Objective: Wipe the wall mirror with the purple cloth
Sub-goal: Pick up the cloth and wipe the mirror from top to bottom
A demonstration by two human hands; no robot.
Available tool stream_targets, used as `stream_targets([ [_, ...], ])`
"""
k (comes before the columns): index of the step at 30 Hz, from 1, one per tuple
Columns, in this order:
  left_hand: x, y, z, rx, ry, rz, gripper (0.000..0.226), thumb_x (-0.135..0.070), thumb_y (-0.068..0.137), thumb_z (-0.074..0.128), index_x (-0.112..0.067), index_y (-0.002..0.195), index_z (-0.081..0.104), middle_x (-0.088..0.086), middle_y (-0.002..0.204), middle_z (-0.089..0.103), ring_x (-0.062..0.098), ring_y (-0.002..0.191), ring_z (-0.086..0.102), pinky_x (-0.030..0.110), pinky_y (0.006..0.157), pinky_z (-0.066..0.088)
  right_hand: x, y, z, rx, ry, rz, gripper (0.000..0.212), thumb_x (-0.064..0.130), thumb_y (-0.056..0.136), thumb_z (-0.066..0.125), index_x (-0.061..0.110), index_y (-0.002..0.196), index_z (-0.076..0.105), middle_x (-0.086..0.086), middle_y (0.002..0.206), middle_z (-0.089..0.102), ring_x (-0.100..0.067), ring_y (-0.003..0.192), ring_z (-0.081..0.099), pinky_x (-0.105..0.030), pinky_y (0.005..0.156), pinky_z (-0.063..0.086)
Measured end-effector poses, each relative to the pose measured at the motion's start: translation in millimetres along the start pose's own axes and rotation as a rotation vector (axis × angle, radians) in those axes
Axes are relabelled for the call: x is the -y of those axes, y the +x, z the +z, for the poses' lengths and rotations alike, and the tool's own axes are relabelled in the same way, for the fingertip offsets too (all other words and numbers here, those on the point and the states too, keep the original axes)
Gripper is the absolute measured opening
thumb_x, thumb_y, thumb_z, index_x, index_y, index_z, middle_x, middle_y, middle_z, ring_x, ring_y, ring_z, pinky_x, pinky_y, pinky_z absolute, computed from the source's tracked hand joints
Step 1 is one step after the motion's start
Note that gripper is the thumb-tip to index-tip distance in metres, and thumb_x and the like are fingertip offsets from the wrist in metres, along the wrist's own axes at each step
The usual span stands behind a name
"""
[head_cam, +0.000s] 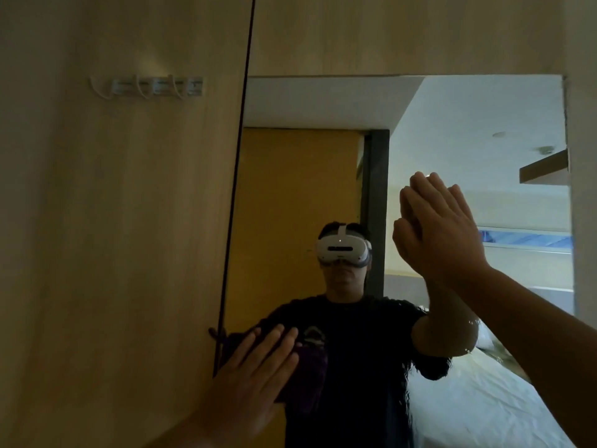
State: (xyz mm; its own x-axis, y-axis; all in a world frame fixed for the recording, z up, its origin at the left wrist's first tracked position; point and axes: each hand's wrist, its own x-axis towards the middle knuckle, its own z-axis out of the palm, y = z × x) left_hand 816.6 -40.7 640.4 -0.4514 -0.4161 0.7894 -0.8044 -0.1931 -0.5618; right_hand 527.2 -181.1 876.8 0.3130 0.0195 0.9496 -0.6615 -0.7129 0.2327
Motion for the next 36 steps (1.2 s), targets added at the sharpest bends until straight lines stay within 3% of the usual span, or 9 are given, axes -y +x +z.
stream_targets([
  [4, -8.9, -13.8, 3.0, -0.081, -0.040, -0.038, 0.039, -0.021, 0.102, 0.043, -0.019, 0.141, 0.048, 0.003, 0.146, 0.051, 0.025, 0.135, 0.046, 0.046, 0.102, 0.041, -1.6, -18.5, -9.5, -0.047, 0.059, 0.010, 0.048, 0.035, 0.099, 0.040, 0.015, 0.142, 0.042, -0.014, 0.157, 0.033, -0.032, 0.150, 0.019, -0.056, 0.120, 0.017],
  [9, 36.4, 104.8, -34.6, -0.240, -0.075, -0.209, 0.065, -0.019, 0.082, 0.078, -0.011, 0.138, 0.047, 0.009, 0.121, 0.055, 0.029, 0.104, 0.056, 0.044, 0.083, 0.046, -34.4, -34.5, -24.3, 0.011, -0.019, 0.071, 0.049, 0.037, 0.098, 0.035, 0.014, 0.140, 0.044, -0.016, 0.157, 0.030, -0.034, 0.150, 0.017, -0.058, 0.119, 0.016],
  [13, 89.3, 265.4, -84.7, -0.340, 0.022, -0.262, 0.050, -0.035, 0.096, 0.052, -0.008, 0.138, 0.051, 0.011, 0.123, 0.058, 0.030, 0.108, 0.053, 0.042, 0.088, 0.045, -44.9, -38.3, -16.9, 0.034, -0.104, 0.063, 0.055, 0.039, 0.098, 0.033, 0.015, 0.147, 0.038, -0.015, 0.161, 0.024, -0.030, 0.152, 0.010, -0.056, 0.121, 0.014],
  [15, 102.3, 329.3, -100.6, -0.288, 0.040, -0.300, 0.055, -0.038, 0.098, 0.053, -0.011, 0.145, 0.045, 0.012, 0.135, 0.052, 0.031, 0.121, 0.048, 0.043, 0.098, 0.042, -45.6, -39.4, -13.5, 0.010, -0.100, 0.056, 0.054, 0.039, 0.098, 0.034, 0.015, 0.147, 0.038, -0.014, 0.161, 0.024, -0.029, 0.152, 0.009, -0.054, 0.121, 0.013],
  [18, 100.4, 366.4, -92.9, -0.135, 0.018, -0.326, 0.061, -0.046, 0.104, 0.038, -0.017, 0.156, 0.024, 0.010, 0.159, 0.026, 0.030, 0.146, 0.022, 0.047, 0.116, 0.023, -50.4, -39.3, -12.4, -0.022, -0.075, 0.035, 0.054, 0.037, 0.097, 0.036, 0.013, 0.145, 0.043, -0.015, 0.159, 0.029, -0.030, 0.151, 0.014, -0.055, 0.121, 0.015],
  [23, 73.0, 321.2, -64.9, -0.110, -0.004, -0.179, 0.064, -0.049, 0.104, 0.032, -0.015, 0.157, 0.019, 0.006, 0.165, 0.012, 0.024, 0.152, 0.008, 0.046, 0.123, 0.008, -50.0, -39.3, -14.1, -0.012, -0.054, 0.024, 0.048, 0.034, 0.095, 0.041, 0.013, 0.138, 0.047, -0.015, 0.153, 0.037, -0.035, 0.146, 0.025, -0.059, 0.117, 0.023],
  [29, -0.4, 174.0, -34.4, -0.060, -0.014, -0.094, 0.068, -0.052, 0.102, 0.035, -0.010, 0.154, 0.025, 0.010, 0.163, 0.019, 0.031, 0.150, 0.015, 0.051, 0.121, 0.017, -47.2, -35.1, -19.7, -0.015, -0.014, 0.010, 0.034, 0.030, 0.093, 0.042, 0.010, 0.118, 0.053, -0.015, 0.129, 0.047, -0.041, 0.124, 0.042, -0.060, 0.101, 0.037],
  [33, -66.5, 70.4, -13.8, 0.040, 0.040, -0.066, 0.079, -0.051, 0.086, 0.062, -0.014, 0.150, 0.035, 0.010, 0.162, 0.023, 0.032, 0.150, 0.017, 0.051, 0.120, 0.017, -39.8, -38.3, -18.8, -0.029, 0.016, 0.058, 0.034, 0.029, 0.093, 0.040, 0.010, 0.118, 0.053, -0.017, 0.129, 0.047, -0.041, 0.125, 0.042, -0.061, 0.103, 0.034],
  [36, -72.6, 59.5, -9.7, 0.045, 0.022, -0.078, 0.076, -0.048, 0.082, 0.072, -0.017, 0.145, 0.043, 0.009, 0.158, 0.034, 0.030, 0.146, 0.030, 0.049, 0.117, 0.026, -36.4, -38.8, -19.6, -0.001, 0.035, 0.094, 0.036, 0.030, 0.093, 0.038, 0.011, 0.120, 0.053, -0.017, 0.132, 0.046, -0.040, 0.129, 0.040, -0.061, 0.105, 0.033],
])
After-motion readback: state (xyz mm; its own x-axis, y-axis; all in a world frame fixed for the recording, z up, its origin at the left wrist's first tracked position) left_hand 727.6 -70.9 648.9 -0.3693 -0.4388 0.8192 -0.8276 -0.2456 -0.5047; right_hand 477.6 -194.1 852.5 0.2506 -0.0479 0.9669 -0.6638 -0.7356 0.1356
